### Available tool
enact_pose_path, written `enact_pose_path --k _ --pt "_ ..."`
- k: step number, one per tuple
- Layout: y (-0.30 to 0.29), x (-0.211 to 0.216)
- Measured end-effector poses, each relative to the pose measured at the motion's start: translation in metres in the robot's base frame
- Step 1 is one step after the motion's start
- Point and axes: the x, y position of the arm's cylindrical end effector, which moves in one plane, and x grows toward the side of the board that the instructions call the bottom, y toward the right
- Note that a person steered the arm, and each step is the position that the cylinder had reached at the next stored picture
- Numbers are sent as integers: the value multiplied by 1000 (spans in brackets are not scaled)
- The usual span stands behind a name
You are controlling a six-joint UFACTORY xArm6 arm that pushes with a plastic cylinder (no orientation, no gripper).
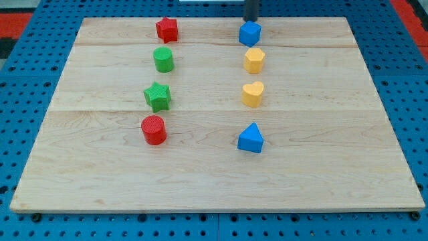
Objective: Slide red star towards center left
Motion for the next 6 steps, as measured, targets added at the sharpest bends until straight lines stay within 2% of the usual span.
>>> enact_pose_path --k 2,4,6 --pt "-60 -1" --pt "-74 0" --pt "-130 -2"
